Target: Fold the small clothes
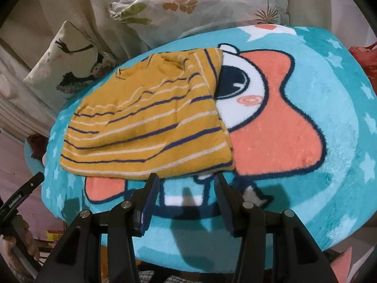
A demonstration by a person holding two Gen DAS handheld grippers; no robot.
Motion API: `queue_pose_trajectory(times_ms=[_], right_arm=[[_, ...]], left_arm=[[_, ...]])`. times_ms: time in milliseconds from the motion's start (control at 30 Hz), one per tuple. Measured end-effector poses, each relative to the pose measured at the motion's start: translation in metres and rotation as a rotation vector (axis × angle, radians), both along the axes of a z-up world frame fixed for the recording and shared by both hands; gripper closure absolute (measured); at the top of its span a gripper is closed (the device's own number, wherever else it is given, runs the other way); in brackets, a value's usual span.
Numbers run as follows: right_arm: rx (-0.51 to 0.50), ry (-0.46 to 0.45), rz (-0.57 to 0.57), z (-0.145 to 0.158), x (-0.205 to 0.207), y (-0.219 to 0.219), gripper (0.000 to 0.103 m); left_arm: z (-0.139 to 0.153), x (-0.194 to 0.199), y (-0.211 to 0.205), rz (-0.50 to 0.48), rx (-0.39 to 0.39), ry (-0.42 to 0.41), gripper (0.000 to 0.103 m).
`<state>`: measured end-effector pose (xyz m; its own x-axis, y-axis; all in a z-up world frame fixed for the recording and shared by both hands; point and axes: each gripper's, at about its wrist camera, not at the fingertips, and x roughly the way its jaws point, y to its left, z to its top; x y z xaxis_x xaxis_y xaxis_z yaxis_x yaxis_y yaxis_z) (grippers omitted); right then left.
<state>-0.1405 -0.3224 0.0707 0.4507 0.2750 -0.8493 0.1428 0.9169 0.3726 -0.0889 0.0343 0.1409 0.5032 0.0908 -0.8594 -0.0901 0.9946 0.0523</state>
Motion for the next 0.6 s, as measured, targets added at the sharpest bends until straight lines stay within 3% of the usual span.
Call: queue_pose_trajectory(times_ms=[333, 600], right_arm=[[-0.023, 0.015, 0.015, 0.002, 0.019, 0.039, 0.05], [-0.054, 0.015, 0.093, 0.012, 0.076, 0.132, 0.05]], left_arm=[[-0.018, 0.037, 0.046, 0.002, -0.06, 0.046, 0.011], [-0.032, 0.081, 0.115, -0.024, -0.163, 0.096, 0.011]])
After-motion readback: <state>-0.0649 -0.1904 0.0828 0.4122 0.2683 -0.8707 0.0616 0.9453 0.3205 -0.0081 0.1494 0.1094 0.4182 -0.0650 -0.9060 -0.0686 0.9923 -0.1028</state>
